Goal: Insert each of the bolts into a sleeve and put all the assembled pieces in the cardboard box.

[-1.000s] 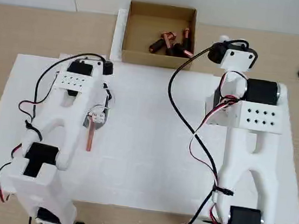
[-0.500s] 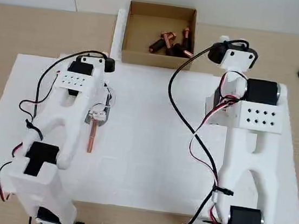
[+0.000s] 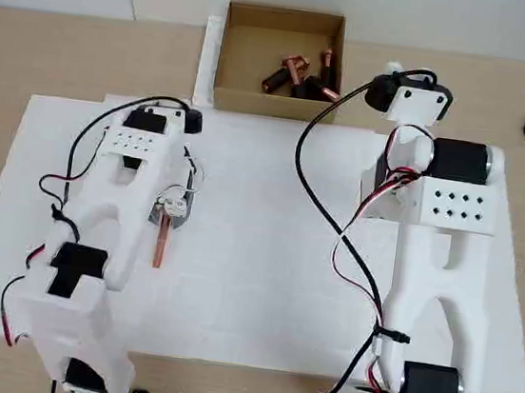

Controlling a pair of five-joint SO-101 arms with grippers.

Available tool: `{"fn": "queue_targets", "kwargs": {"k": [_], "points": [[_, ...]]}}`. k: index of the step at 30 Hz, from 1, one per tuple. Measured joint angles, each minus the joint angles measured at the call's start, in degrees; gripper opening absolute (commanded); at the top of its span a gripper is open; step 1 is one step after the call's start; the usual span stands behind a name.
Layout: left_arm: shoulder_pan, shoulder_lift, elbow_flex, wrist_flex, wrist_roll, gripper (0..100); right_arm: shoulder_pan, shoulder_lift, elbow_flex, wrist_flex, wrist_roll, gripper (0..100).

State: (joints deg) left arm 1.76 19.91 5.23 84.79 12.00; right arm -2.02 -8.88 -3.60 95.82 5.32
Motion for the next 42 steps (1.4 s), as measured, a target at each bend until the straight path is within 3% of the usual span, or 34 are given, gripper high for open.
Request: {"fn": "queue_targets", "kwargs": {"k": [14,20,32,42], "points": [[0.09,1.76,-0.26,-0.97,-0.18,9,0.00,0.00,0.00,0.00,0.00,24.4],[0.26,1.76,-0.35,-0.97,-0.09,0,0.00,0.00,0.00,0.00,0.00,24.4],[0.70,1.76,-0.62,-1.05,0.00,1,0.00,0.00,0.00,0.00,0.00,24.4],[0.70,-4.13,-8.79,6.68,0.00,1,0.00,0.00,0.00,0.00,0.00,24.4]]}}
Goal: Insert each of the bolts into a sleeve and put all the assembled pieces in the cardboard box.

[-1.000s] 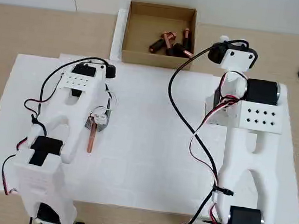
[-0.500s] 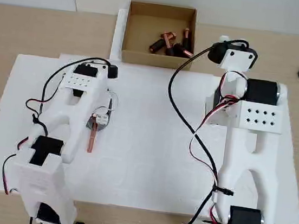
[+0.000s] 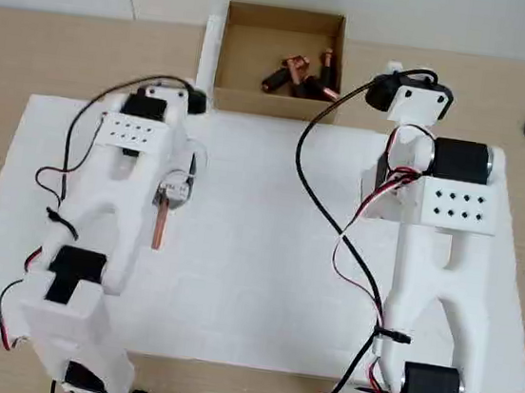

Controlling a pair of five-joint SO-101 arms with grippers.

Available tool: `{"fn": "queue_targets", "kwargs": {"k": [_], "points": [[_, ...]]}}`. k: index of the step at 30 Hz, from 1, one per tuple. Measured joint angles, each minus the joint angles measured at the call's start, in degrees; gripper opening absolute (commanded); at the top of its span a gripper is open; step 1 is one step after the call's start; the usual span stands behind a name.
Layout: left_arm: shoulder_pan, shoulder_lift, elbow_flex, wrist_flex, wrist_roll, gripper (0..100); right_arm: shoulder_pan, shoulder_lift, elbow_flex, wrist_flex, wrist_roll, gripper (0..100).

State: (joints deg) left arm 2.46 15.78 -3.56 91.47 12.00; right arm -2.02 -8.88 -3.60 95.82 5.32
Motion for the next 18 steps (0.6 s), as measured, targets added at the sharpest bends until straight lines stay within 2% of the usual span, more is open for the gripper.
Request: {"fn": "queue_targets", "kwargs": {"k": [4,8,18], "points": [[-1.23,-4.92,-2.29,4.04,-0.26,1,0.00,0.00,0.00,0.00,0.00,24.4],[-5.89,-8.53,-2.46,5.80,-0.26,1,-0.18,0.00,0.00,-0.09,0.00,24.3],[-24.88,-18.11,-2.46,7.82,-2.55,1,-13.27,0.00,0.00,-11.43,-5.01,24.3]]}}
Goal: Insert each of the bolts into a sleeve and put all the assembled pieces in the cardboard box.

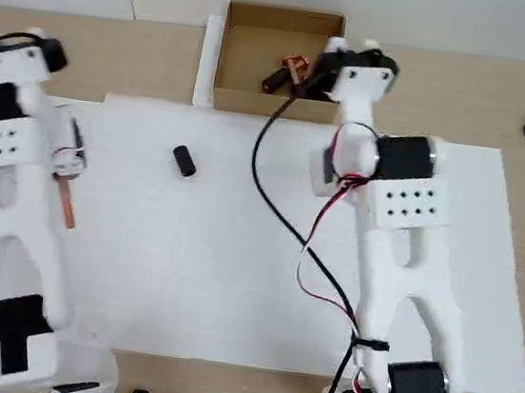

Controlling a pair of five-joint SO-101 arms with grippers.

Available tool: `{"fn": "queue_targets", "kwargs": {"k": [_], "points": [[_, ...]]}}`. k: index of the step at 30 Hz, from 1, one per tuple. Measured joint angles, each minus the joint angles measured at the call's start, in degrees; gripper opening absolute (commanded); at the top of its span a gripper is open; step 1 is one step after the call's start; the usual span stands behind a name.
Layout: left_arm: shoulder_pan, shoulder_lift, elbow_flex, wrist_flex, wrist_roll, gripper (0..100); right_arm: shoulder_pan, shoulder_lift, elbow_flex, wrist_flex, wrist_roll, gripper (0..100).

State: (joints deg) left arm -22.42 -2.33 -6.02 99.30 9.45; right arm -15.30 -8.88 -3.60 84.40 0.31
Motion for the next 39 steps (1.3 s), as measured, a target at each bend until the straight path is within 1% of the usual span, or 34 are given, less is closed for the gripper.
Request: {"fn": "queue_targets", "kwargs": {"k": [3,6,9,14,23,28,35,39], "points": [[-2.64,-2.37,0.26,0.00,-0.09,1,-3.34,0.88,0.00,-5.89,-0.53,24.3],[-3.34,-3.60,1.76,0.00,-0.09,1,-6.07,4.75,0.00,-10.99,-1.67,24.2],[-3.34,-4.13,2.99,0.09,-0.09,1,-8.44,10.64,-3.25,-13.71,-2.81,24.2],[-3.34,-4.92,4.57,-0.09,-0.09,1,-13.71,23.03,-14.24,-14.07,-3.16,24.2],[-3.34,-4.92,5.01,0.00,-0.09,1,-19.52,42.11,-31.91,-14.42,-3.52,24.1],[-3.34,-4.92,5.01,0.00,-0.09,1,-21.89,48.44,-37.71,-14.59,-4.57,24.1],[-3.34,-4.92,5.01,0.00,-0.09,1,-26.46,53.19,-42.20,-14.59,-5.27,24.1],[-3.34,-4.92,5.71,0.00,-0.09,1,-27.69,56.88,-44.75,-15.74,-5.27,24.1]]}}
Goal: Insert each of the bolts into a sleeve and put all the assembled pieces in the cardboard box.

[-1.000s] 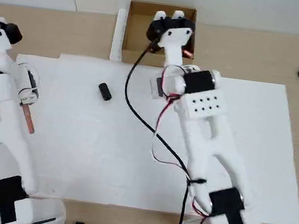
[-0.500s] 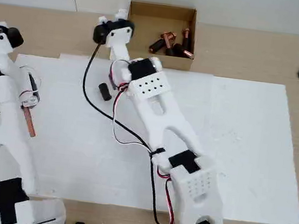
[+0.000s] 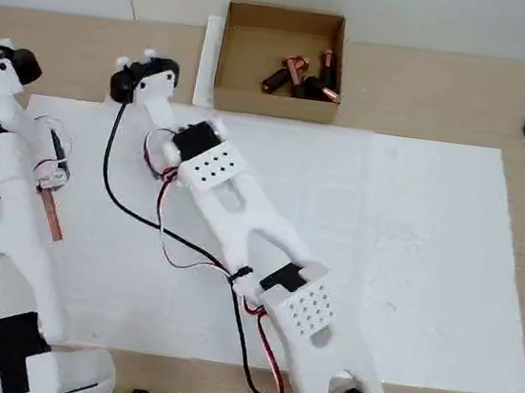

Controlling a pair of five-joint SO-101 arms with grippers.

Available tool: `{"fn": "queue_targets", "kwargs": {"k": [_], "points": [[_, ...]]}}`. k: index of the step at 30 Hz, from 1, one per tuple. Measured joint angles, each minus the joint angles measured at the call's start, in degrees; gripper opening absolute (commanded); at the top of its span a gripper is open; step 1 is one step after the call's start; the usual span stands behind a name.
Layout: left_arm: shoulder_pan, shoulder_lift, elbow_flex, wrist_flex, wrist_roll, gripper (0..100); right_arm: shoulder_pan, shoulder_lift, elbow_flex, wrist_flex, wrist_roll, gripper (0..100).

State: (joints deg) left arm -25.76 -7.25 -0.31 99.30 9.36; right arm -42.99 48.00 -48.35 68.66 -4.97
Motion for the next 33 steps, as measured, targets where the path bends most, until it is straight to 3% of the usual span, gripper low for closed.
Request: {"fn": "queue_targets", "kwargs": {"k": [11,18,33], "points": [[0.00,-2.90,2.11,0.00,0.00,1,0.18,5.63,-0.79,-3.52,0.00,23.6],[0.00,-4.57,3.52,0.00,0.00,1,1.32,5.63,-0.97,-3.60,0.00,1.0],[0.00,-4.57,3.52,0.00,0.00,1,3.25,5.63,-1.32,-2.20,-0.09,0.5]]}}
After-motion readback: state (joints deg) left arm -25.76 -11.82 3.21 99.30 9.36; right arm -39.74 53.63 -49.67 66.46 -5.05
